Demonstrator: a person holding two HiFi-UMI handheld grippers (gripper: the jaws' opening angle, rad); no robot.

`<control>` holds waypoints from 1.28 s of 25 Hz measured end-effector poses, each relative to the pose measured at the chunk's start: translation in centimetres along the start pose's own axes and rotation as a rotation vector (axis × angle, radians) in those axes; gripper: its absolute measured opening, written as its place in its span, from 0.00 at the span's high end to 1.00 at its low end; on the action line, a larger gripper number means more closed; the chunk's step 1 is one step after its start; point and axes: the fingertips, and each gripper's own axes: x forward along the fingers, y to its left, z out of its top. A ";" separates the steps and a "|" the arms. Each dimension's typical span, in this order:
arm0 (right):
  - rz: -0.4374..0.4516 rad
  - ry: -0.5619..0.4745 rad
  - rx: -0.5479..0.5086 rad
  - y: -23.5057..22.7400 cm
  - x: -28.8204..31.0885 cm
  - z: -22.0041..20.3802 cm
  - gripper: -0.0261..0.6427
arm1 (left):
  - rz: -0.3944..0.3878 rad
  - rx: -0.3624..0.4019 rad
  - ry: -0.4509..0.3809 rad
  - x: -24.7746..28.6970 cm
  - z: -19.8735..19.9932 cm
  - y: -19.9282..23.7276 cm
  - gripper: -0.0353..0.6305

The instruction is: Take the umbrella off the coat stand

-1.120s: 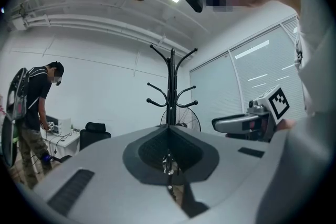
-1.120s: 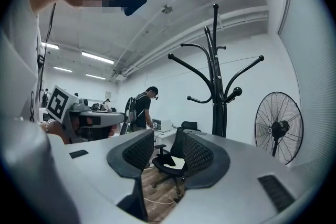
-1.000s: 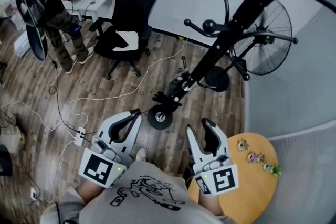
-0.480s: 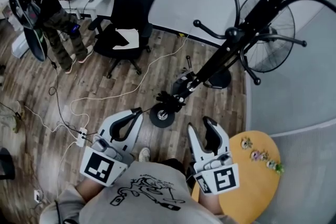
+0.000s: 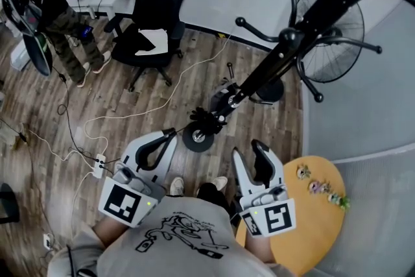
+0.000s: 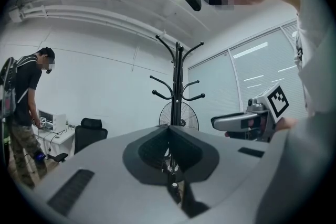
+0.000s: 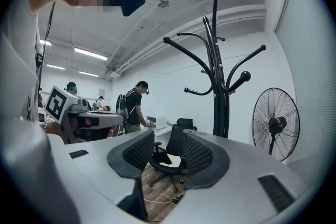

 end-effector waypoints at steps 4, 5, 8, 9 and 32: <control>-0.009 0.005 -0.006 -1.0 -0.3 -0.3 0.69 | -0.010 0.001 0.007 0.8 -0.3 -0.7 0.94; -0.013 0.010 -0.008 -1.3 -0.5 -0.5 0.69 | -0.014 0.003 0.007 1.0 -0.3 -1.0 0.94; -0.029 0.025 -0.009 -2.4 -0.8 -1.4 0.69 | -0.027 0.003 0.003 1.8 -0.5 -1.7 0.94; -0.034 0.030 -0.009 -2.7 -0.9 -1.7 0.70 | -0.032 0.001 0.003 2.0 -0.6 -2.0 0.94; -0.056 0.134 -0.072 -5.9 2.0 -12.6 0.69 | -0.047 -0.002 -0.005 3.1 -0.9 -2.3 0.94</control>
